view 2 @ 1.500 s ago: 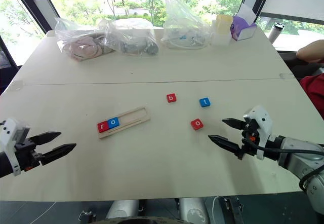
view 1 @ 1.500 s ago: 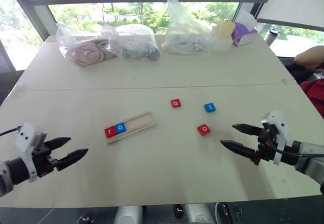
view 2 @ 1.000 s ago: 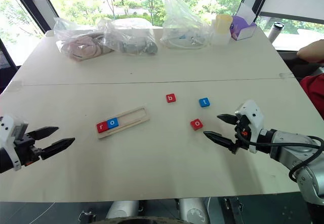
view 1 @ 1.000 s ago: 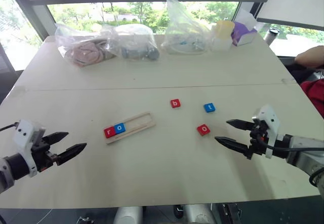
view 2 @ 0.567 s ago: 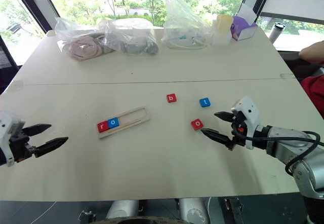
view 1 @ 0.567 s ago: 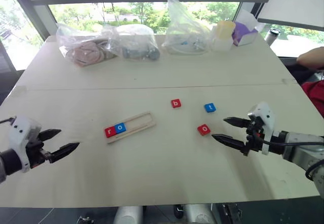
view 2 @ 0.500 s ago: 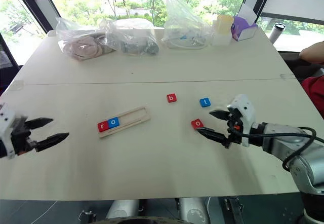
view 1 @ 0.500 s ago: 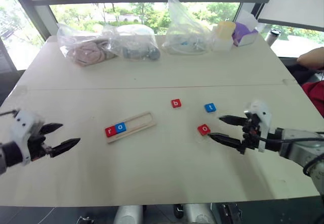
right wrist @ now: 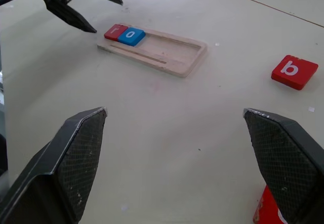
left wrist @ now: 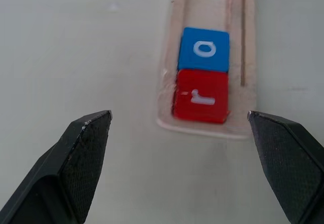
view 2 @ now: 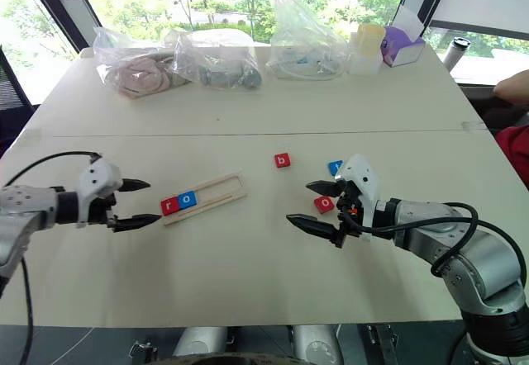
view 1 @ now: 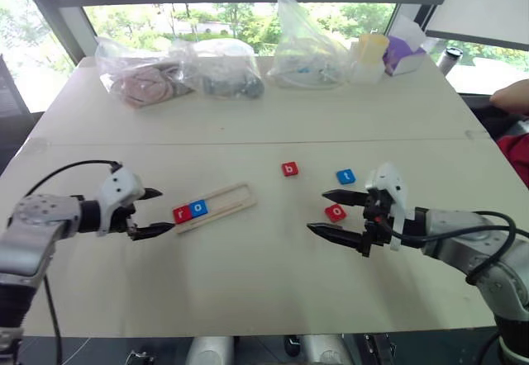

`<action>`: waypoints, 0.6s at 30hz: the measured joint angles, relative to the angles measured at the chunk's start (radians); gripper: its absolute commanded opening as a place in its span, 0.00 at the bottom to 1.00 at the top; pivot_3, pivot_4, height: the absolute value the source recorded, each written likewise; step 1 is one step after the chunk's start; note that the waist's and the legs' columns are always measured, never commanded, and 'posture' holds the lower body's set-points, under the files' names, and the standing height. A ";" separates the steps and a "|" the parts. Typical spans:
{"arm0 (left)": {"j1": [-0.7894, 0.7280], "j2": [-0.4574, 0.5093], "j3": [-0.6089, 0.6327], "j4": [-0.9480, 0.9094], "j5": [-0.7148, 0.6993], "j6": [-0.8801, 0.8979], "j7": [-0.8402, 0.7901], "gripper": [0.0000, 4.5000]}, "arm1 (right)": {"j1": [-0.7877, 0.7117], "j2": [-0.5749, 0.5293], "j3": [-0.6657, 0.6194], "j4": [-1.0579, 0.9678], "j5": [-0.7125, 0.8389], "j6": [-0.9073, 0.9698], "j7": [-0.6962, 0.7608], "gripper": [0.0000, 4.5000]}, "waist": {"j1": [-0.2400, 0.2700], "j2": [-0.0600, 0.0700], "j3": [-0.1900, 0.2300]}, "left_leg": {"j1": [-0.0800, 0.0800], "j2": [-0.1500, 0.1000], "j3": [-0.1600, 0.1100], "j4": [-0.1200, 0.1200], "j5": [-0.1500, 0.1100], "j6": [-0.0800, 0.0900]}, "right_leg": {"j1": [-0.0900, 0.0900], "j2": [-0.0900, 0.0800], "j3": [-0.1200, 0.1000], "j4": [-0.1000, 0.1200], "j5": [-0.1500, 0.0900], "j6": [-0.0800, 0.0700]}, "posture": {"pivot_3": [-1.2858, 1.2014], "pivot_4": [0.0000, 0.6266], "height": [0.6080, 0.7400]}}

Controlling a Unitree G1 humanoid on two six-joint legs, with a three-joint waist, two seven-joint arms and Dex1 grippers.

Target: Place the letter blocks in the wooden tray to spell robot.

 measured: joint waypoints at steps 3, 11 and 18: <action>-0.013 -0.020 -0.029 0.012 0.018 -0.013 -0.009 1.00 | 0.003 0.002 -0.002 -0.001 -0.006 -0.005 -0.014 0.99 | -0.008 0.000 0.000 | 0.001 0.000 0.001 0.000 0.000 0.000 | 0.000 0.000 0.001 0.001 0.000 0.000 | 0.52 0.24 1.00; -0.048 -0.069 -0.065 0.065 0.088 -0.092 0.003 1.00 | 0.012 0.010 -0.002 -0.014 -0.016 -0.017 -0.039 0.99 | -0.011 0.000 0.000 | 0.003 0.000 0.002 0.003 0.000 0.000 | 0.000 0.000 0.001 0.008 -0.002 0.002 | 0.52 0.24 1.00; -0.046 -0.078 -0.071 0.064 0.102 -0.105 0.010 0.94 | 0.009 0.011 0.000 -0.012 -0.026 -0.027 -0.041 1.00 | -0.010 0.001 -0.002 | 0.004 0.001 0.005 0.004 0.000 0.000 | 0.001 0.000 0.002 0.008 -0.002 0.002 | 0.52 0.24 1.00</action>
